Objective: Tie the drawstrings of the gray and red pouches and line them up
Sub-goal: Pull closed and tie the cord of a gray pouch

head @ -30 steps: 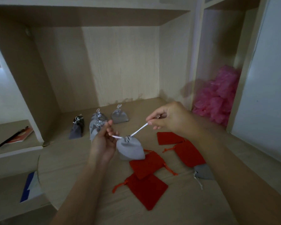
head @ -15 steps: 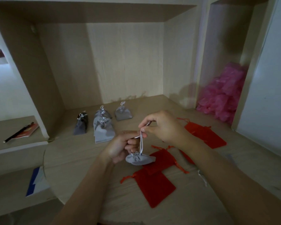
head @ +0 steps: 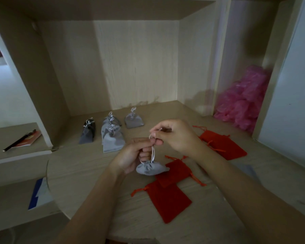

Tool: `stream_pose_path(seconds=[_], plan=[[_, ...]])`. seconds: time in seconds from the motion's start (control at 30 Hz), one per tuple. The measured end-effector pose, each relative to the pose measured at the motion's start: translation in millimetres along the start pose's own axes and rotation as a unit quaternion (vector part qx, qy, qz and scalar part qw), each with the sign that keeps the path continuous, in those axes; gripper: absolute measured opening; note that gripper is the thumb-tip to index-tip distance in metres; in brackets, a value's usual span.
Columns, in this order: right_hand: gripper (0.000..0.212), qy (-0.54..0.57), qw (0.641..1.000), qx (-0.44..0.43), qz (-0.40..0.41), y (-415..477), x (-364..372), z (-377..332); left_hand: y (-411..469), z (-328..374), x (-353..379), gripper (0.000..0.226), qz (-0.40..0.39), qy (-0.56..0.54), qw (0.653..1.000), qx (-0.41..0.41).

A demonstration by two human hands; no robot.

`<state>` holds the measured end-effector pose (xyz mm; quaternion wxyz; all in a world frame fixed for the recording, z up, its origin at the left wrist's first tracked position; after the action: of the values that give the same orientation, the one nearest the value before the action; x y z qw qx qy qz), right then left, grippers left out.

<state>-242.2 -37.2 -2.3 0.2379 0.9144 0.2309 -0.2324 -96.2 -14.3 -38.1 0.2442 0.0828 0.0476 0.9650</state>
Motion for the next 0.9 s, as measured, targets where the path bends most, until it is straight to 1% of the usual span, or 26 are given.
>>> stream_pose_path(seconds=[0.03,0.1,0.13,0.17,0.2,0.23,0.3,0.33,0.4,0.43,0.5,0.53,0.57,0.67,0.73,0.77,0.83,0.9], plan=[[0.006,0.020,1.000,0.011,-0.006,0.9,1.5,1.0,0.4,0.7,-1.5,0.021,0.009,-0.008,1.000,0.013],[0.021,0.050,0.997,0.042,-0.038,0.3,5.2,2.3,1.5,2.3,-5.2,0.016,0.028,-0.040,0.998,0.041],[0.020,0.066,0.995,0.052,-0.061,0.1,8.2,3.1,2.2,2.8,-7.4,0.018,0.038,-0.069,0.996,0.049],[0.014,0.066,0.993,0.057,-0.078,-0.7,10.9,3.6,2.7,3.4,-8.7,0.023,0.046,-0.102,0.992,0.052],[0.010,0.041,0.994,0.061,-0.083,-1.8,11.8,3.3,2.8,3.4,-9.8,0.028,0.049,-0.134,0.988,0.054],[0.012,0.016,0.995,0.066,-0.073,-1.0,11.0,3.9,2.9,3.5,-11.3,0.030,0.049,-0.159,0.984,0.058],[0.020,0.028,0.996,0.069,-0.050,0.0,8.5,3.4,2.9,2.9,-13.6,0.023,0.034,-0.162,0.983,0.074],[0.021,0.054,0.995,0.068,-0.038,0.4,6.4,2.8,3.0,2.9,-14.1,0.017,0.020,-0.150,0.985,0.086],[0.015,0.103,0.991,0.077,-0.021,0.3,2.7,0.3,4.1,-0.2,-16.2,0.024,0.019,-0.114,0.987,0.111],[0.011,0.114,0.990,0.085,-0.016,-0.2,1.5,-1.0,4.8,-2.0,-16.4,0.023,0.045,-0.083,0.988,0.122],[0.010,0.123,0.988,0.094,-0.009,1.1,0.8,0.3,5.5,-3.5,-14.9,0.011,0.129,0.032,0.980,0.148],[0.011,0.124,0.988,0.093,-0.006,1.9,1.2,1.6,6.1,-3.7,-12.8,0.013,0.165,0.097,0.969,0.159],[0.014,0.125,0.988,0.096,-0.002,2.7,1.9,2.5,6.9,-3.4,-9.6,0.015,0.185,0.138,0.958,0.168],[0.018,0.129,0.987,0.092,0.004,1.9,3.8,5.6,6.2,-2.0,-4.5,0.015,0.220,0.167,0.943,0.186],[0.010,0.142,0.988,0.067,-0.001,0.0,5.1,7.6,5.3,-1.7,-3.3,0.014,0.235,0.184,0.934,0.198],[0.013,0.131,0.990,0.057,-0.002,-1.0,5.4,8.4,5.2,-1.8,-3.1,0.013,0.239,0.196,0.929,0.202],[0.027,0.087,0.996,0.034,-0.009,-0.4,6.4,11.7,4.9,-2.8,-3.5,0.012,0.236,0.219,0.924,0.206],[0.025,0.085,0.996,-0.002,-0.020,0.0,9.0,12.2,5.3,-3.6,-4.7,0.011,0.230,0.226,0.924,0.206]])
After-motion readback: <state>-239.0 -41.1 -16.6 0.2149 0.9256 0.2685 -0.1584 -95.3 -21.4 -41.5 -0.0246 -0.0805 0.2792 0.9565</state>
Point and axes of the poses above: each hand's wrist, its own y-axis towards the middle knuckle, its own x-axis out of the palm, z = x × y, the point moved 1 cm from there along y, towards the middle knuckle, and after that the axes turned 12 degrees about -z, right-handed, at the moved point
